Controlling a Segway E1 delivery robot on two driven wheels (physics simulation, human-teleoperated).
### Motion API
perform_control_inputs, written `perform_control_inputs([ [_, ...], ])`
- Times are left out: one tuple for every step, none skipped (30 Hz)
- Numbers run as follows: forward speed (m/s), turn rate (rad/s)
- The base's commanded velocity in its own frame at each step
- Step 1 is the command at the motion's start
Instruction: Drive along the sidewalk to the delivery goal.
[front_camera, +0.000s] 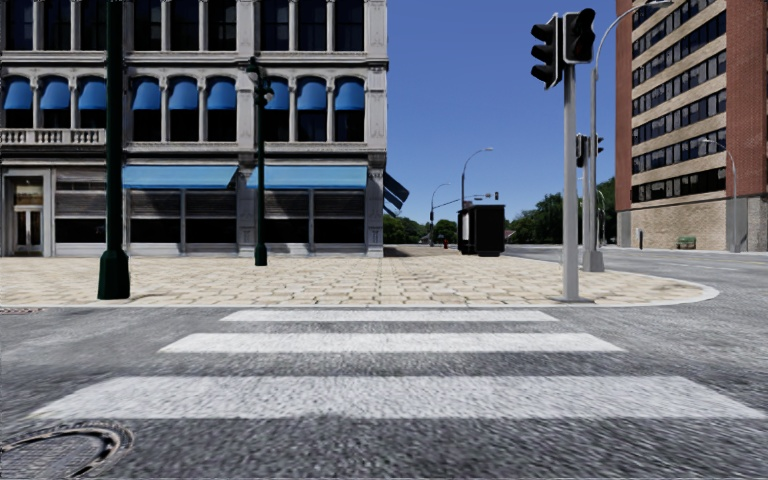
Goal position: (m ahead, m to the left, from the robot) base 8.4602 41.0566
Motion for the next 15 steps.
perform_control_inputs([
  [2.0,0.0],
  [2.0,0.0],
  [2.0,0.0],
  [2.0,0.0],
  [2.0,0.0],
  [2.0,0.0],
  [2.0,0.0],
  [2.0,0.0],
  [2.0,0.0],
  [2.0,0.0],
  [2.0,0.0],
  [2.0,0.0],
  [2.0,0.0],
  [2.0,0.0],
  [2.0,0.0],
])
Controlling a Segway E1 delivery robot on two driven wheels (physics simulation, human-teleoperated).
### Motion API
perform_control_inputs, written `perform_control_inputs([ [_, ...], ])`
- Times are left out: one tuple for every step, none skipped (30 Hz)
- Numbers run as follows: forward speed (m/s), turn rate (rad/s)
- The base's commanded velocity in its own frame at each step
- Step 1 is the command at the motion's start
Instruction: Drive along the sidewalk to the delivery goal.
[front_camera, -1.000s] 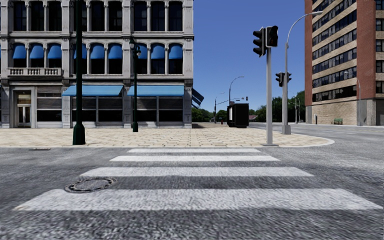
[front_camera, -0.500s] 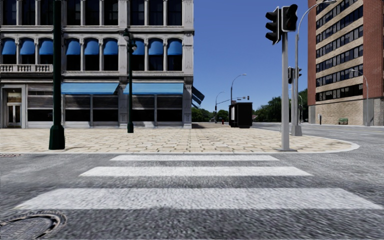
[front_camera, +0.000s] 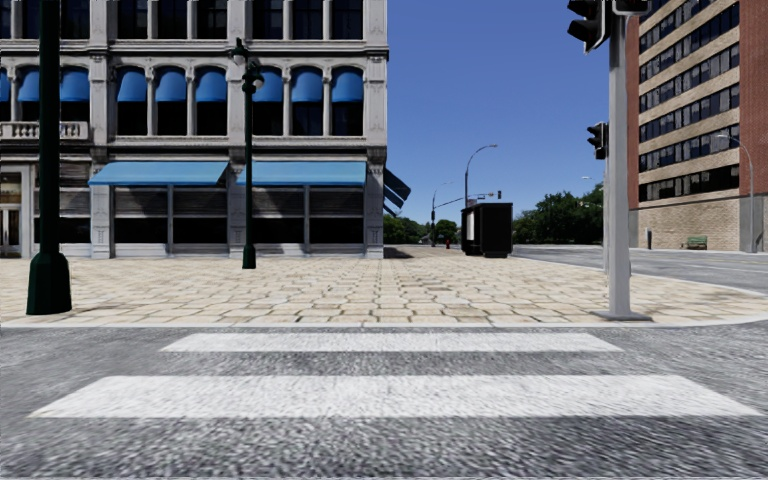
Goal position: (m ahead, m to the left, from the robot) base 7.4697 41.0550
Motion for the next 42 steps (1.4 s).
perform_control_inputs([
  [2.0,0.0],
  [2.0,0.0],
  [2.0,0.0],
  [2.0,0.0],
  [2.0,0.0],
  [2.0,0.0],
  [2.0,0.0],
  [2.0,0.0],
  [2.0,0.0],
  [2.0,0.0],
  [2.0,0.0],
  [2.0,0.0],
  [2.0,0.0],
  [2.0,0.0],
  [2.0,0.0],
  [2.0,0.0],
  [2.0,0.0],
  [2.0,0.0],
  [2.0,0.0],
  [2.0,0.0],
  [2.0,0.0],
  [2.0,0.0],
  [2.0,0.0],
  [2.0,0.0],
  [2.0,0.0],
  [2.0,0.0],
  [2.0,0.0],
  [2.0,0.0],
  [2.0,0.0],
  [2.0,0.0],
  [2.0,0.0],
  [2.0,0.0],
  [2.0,0.0],
  [2.0,0.0],
  [2.0,0.0],
  [2.0,0.0],
  [2.0,0.0],
  [2.0,0.0],
  [2.0,0.0],
  [2.0,0.0],
  [2.0,0.0],
  [2.0,0.0],
])
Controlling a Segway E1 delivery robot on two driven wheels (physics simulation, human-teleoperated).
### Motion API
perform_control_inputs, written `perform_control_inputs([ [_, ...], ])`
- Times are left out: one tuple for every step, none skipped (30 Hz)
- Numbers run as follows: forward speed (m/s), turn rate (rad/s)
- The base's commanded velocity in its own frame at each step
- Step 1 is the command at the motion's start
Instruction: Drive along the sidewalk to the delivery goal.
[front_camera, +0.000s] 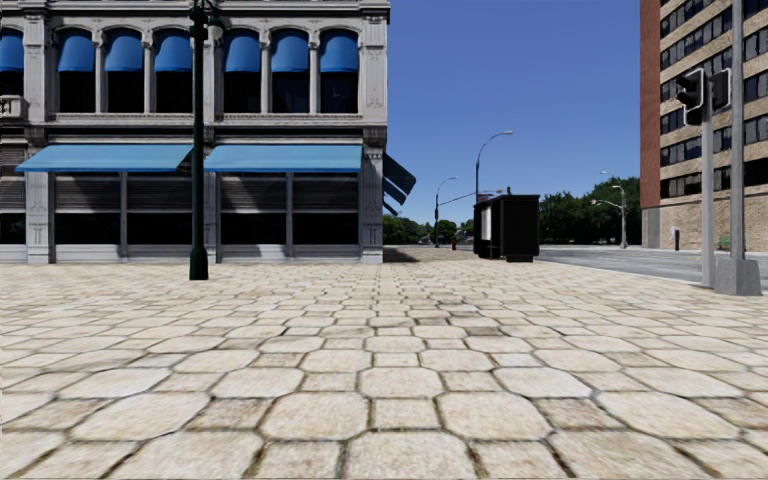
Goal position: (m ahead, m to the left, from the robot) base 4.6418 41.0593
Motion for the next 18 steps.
perform_control_inputs([
  [2.0,0.0],
  [2.0,0.0],
  [2.0,0.0],
  [2.0,0.0],
  [2.0,0.0],
  [2.0,0.0],
  [2.0,0.0],
  [2.0,0.0],
  [2.0,0.0],
  [2.0,0.0],
  [2.0,0.0],
  [2.0,0.0],
  [2.0,0.0],
  [2.0,0.0],
  [2.0,0.0],
  [2.0,0.0],
  [2.0,0.0],
  [2.0,0.0],
])
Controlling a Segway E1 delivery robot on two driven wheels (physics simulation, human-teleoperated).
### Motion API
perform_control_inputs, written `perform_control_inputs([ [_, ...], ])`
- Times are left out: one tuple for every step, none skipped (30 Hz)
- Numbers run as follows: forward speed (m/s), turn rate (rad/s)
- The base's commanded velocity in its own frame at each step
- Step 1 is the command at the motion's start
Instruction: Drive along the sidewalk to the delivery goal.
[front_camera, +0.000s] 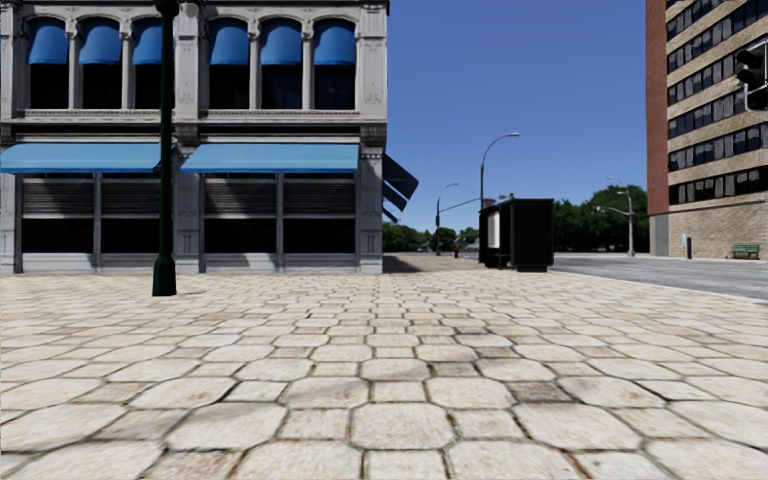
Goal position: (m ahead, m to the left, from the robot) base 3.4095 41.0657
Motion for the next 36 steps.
perform_control_inputs([
  [2.0,0.0],
  [2.0,0.0],
  [2.0,0.0],
  [2.0,0.0],
  [2.0,0.0],
  [2.0,0.07],
  [2.0,0.17],
  [2.0,0.26],
  [2.0,0.26],
  [2.0,0.34],
  [2.0,0.43],
  [2.0,0.54],
  [2.0,0.63],
  [2.0,0.66],
  [2.0,0.67],
  [2.0,0.67],
  [2.0,0.68],
  [2.0,0.68],
  [2.0,0.68],
  [2.0,0.68],
  [2.0,0.68],
  [2.0,0.68],
  [2.0,0.68],
  [2.0,0.68],
  [2.0,0.68],
  [2.0,0.68],
  [2.0,0.68],
  [2.0,0.68],
  [2.0,0.68],
  [2.0,0.68],
  [2.0,0.68],
  [2.0,0.68],
  [2.0,0.68],
  [2.0,0.68],
  [2.0,0.68],
  [2.0,0.68],
])
